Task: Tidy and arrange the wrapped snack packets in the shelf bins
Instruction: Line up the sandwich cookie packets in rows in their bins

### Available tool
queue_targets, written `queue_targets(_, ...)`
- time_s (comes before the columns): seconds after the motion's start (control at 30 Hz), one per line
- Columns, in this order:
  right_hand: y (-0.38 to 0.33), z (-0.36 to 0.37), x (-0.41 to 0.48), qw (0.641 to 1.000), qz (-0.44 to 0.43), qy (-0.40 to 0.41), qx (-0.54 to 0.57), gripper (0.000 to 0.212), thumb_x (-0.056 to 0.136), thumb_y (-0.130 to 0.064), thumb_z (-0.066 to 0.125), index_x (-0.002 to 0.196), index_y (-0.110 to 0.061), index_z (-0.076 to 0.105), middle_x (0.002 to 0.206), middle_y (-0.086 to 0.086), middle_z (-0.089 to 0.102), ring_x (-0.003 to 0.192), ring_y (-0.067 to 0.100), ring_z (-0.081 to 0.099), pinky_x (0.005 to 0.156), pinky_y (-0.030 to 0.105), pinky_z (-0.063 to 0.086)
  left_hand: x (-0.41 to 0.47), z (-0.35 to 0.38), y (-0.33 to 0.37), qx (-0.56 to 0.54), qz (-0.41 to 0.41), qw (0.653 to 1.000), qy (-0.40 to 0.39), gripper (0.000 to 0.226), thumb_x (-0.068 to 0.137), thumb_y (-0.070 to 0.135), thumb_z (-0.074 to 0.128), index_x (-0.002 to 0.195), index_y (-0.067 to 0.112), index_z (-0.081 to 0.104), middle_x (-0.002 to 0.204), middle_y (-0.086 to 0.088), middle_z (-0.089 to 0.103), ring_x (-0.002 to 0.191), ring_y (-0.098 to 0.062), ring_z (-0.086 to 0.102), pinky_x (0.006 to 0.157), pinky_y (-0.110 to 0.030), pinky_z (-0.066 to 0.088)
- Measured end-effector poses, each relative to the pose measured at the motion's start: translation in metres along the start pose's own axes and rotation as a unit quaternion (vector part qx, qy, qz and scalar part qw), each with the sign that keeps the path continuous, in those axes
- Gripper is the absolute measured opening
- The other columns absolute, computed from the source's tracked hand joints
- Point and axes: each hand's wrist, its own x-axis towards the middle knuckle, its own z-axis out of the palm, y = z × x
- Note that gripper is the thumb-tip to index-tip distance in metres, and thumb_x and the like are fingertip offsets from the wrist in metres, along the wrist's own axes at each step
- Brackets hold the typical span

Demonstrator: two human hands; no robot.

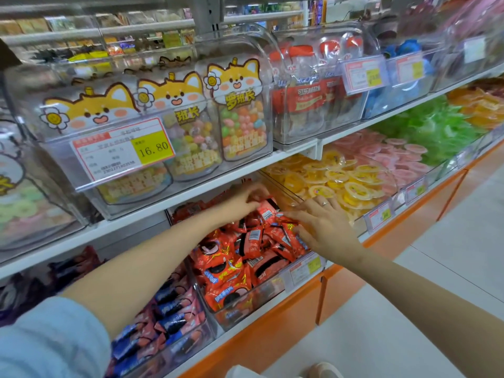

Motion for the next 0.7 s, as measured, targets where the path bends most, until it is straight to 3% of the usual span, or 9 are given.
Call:
queue_targets(0.1, -0.001, 0.002, 0.000, 0.999, 0.036, 0.027, 0.019, 0.034, 0.087, -0.039, 0.045, 0.104, -0.026, 0.071, 0.096, -0.002, 0.063, 0.091, 0.019, 0.042, 0.079, 0.034, 0.027, 0.001, -0.018, -0.018, 0.045, -0.083, 0.993, 0.067, 0.034, 0.090, -0.001, 0.053, 0.123, 0.004, 0.053, 0.125, -0.010, 0.057, 0.117, -0.022, 0.052, 0.087, -0.016, 0.036)
queue_targets(0.2, -0.004, 0.001, -0.001, 0.998, 0.037, 0.045, 0.030, 0.032, 0.088, -0.034, 0.046, 0.104, -0.024, 0.071, 0.099, -0.002, 0.063, 0.091, 0.019, 0.043, 0.077, 0.033, 0.028, -0.001, -0.025, -0.035, 0.141, -0.111, 0.983, -0.030, 0.052, 0.083, 0.010, 0.067, 0.131, 0.006, 0.045, 0.130, -0.011, 0.051, 0.118, -0.023, 0.048, 0.080, -0.014, 0.033)
queue_targets(0.33, -0.005, 0.000, -0.005, 0.997, 0.022, 0.059, 0.046, 0.029, 0.088, -0.028, 0.046, 0.101, -0.021, 0.071, 0.098, 0.000, 0.062, 0.088, 0.019, 0.043, 0.075, 0.030, 0.026, 0.001, -0.015, -0.049, 0.281, -0.158, 0.930, -0.174, 0.079, 0.073, 0.035, 0.077, 0.138, 0.017, 0.036, 0.143, -0.007, 0.039, 0.127, -0.025, 0.040, 0.097, -0.031, 0.035)
queue_targets(0.43, -0.006, 0.000, -0.005, 0.997, 0.020, 0.058, 0.053, 0.027, 0.087, -0.026, 0.046, 0.098, -0.020, 0.070, 0.098, 0.000, 0.062, 0.087, 0.018, 0.042, 0.074, 0.028, 0.024, 0.004, 0.002, -0.057, 0.287, -0.164, 0.927, -0.177, 0.091, 0.072, 0.036, 0.078, 0.143, 0.016, 0.025, 0.150, -0.008, 0.028, 0.132, -0.027, 0.035, 0.102, -0.034, 0.033)
queue_targets(0.57, -0.010, -0.004, -0.001, 0.995, 0.020, 0.062, 0.072, 0.025, 0.087, -0.024, 0.045, 0.095, -0.020, 0.069, 0.096, -0.001, 0.062, 0.087, 0.015, 0.041, 0.073, 0.024, 0.018, 0.008, 0.005, -0.066, 0.330, -0.148, 0.925, -0.114, 0.076, 0.071, 0.035, 0.077, 0.133, 0.016, 0.037, 0.135, -0.007, 0.046, 0.118, -0.026, 0.048, 0.095, -0.035, 0.041)
queue_targets(0.7, -0.016, -0.002, 0.005, 0.992, 0.028, 0.075, 0.096, 0.025, 0.088, -0.024, 0.045, 0.095, -0.019, 0.069, 0.096, -0.001, 0.062, 0.088, 0.015, 0.043, 0.076, 0.022, 0.021, 0.001, -0.022, -0.060, 0.226, -0.135, 0.961, -0.090, 0.050, 0.076, 0.031, 0.074, 0.115, 0.017, 0.047, 0.110, 0.001, 0.053, 0.094, -0.015, 0.050, 0.065, -0.021, 0.036)
